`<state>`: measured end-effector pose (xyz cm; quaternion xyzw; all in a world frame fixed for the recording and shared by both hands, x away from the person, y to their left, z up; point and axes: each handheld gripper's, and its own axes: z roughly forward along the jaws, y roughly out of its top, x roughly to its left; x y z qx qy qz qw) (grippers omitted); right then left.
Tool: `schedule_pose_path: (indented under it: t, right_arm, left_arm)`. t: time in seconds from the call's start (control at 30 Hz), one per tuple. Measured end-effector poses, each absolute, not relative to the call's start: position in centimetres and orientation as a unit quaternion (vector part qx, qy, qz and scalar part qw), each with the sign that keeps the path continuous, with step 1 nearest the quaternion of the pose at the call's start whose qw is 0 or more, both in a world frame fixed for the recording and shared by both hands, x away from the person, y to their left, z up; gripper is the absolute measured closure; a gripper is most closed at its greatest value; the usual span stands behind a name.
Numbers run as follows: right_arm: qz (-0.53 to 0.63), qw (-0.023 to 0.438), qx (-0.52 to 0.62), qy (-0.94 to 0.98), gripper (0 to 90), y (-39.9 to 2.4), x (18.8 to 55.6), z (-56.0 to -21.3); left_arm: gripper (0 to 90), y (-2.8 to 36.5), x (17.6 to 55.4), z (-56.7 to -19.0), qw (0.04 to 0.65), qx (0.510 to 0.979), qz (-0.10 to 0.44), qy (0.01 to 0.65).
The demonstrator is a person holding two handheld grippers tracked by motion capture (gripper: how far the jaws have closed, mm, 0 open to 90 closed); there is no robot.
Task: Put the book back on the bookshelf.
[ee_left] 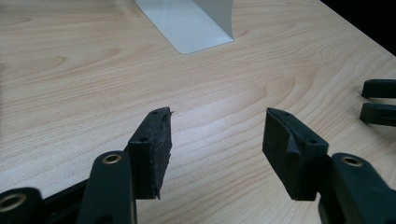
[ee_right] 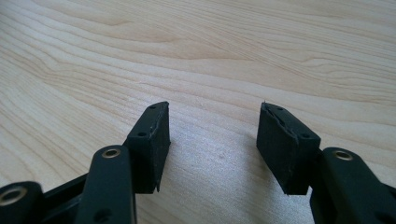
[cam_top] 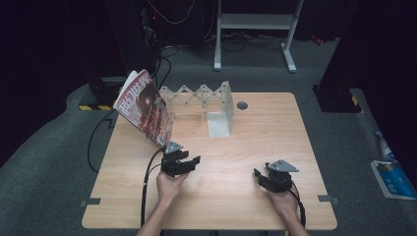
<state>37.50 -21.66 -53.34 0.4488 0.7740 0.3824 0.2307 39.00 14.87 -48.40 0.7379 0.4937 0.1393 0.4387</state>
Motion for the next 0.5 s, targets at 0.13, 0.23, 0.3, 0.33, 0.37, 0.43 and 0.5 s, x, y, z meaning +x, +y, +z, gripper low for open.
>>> schedule_pose_path:
  t: [0.13,0.23,0.3,0.33,0.37,0.43,0.5]
  right_arm:
    - [0.382,0.231,0.449,0.774,44.4,-21.7,37.5,-53.3]
    - [0.382,0.231,0.449,0.774,44.4,-21.7,37.5,-53.3]
    - [0.382,0.231,0.449,0.774,44.4,-21.7,37.5,-53.3]
    - [0.382,0.231,0.449,0.774,44.4,-21.7,37.5,-53.3]
    - [0.382,0.231,0.449,0.774,44.4,-21.7,37.5,-53.3]
    - [0.382,0.23,0.449,0.774,44.4,-21.7,37.5,-53.3]
    - [0.382,0.23,0.45,0.774,44.4,-21.7,37.5,-53.3]
  left_arm:
    - [42.6,14.6,39.1,-48.7,0.433,0.741,0.146,0.492]
    - [42.7,14.3,39.2,-48.9,0.43,0.741,0.15,0.494]
    - [42.6,14.2,39.3,-49.1,0.426,0.743,0.15,0.494]
    - [42.7,14.1,39.3,-49.2,0.427,0.742,0.153,0.493]
    - [42.9,14.1,39.3,-49.4,0.427,0.741,0.153,0.495]
    - [43.1,13.9,39.4,-49.6,0.425,0.74,0.155,0.498]
    - [43.1,13.8,39.4,-49.9,0.422,0.741,0.157,0.499]
